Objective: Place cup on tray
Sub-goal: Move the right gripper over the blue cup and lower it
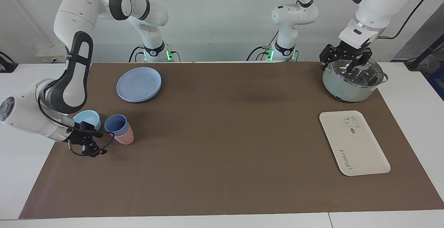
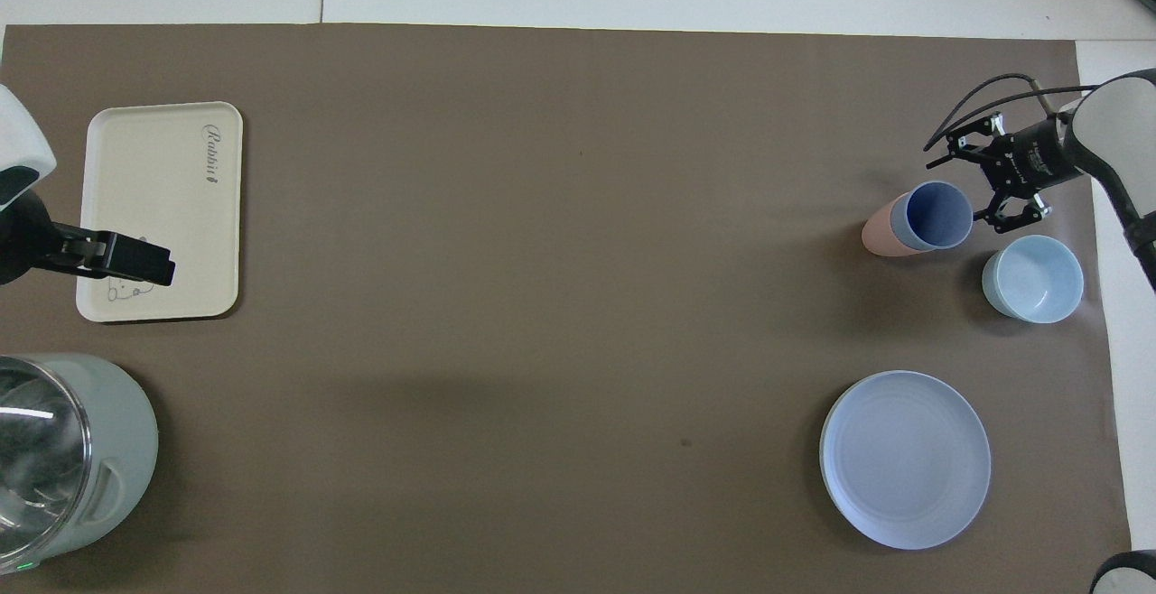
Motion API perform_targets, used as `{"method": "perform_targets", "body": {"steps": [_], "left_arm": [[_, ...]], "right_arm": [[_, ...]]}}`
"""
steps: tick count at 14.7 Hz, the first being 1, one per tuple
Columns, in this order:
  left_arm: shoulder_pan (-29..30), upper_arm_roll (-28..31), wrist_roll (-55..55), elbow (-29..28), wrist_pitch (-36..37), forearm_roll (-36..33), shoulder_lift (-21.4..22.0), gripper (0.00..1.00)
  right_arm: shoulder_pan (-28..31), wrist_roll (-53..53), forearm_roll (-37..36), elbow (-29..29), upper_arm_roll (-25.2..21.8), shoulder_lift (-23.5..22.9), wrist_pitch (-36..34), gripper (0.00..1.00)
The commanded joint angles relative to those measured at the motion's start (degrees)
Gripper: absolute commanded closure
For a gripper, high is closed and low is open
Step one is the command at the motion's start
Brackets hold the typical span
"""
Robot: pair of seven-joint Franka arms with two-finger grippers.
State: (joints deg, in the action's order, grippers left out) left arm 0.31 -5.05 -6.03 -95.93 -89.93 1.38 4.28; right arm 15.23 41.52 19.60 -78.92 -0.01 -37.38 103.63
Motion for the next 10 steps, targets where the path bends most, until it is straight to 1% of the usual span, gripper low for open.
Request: {"method": "perform_targets", "body": {"steps": [1, 3, 10], "left_arm": [[0.0, 0.0, 0.7, -0.7, 0.5, -1.0, 0.6, 0.0], [0.0, 0.0, 0.7, -0.7, 0.5, -1.0, 0.6, 0.0], [0.0, 0.0, 0.7, -0.7, 0.5, -1.0, 0.6, 0.0]], "right_arm": [[0.0, 2.3, 2.2, -2.9, 0.4, 1.0, -0.9, 0.09], [0.2, 2.3, 4.5, -3.3, 0.4, 1.2, -2.1, 0.09], [1.7, 2.1, 8.6, -6.2, 0.4, 2.8, -5.4, 0.09]]}}
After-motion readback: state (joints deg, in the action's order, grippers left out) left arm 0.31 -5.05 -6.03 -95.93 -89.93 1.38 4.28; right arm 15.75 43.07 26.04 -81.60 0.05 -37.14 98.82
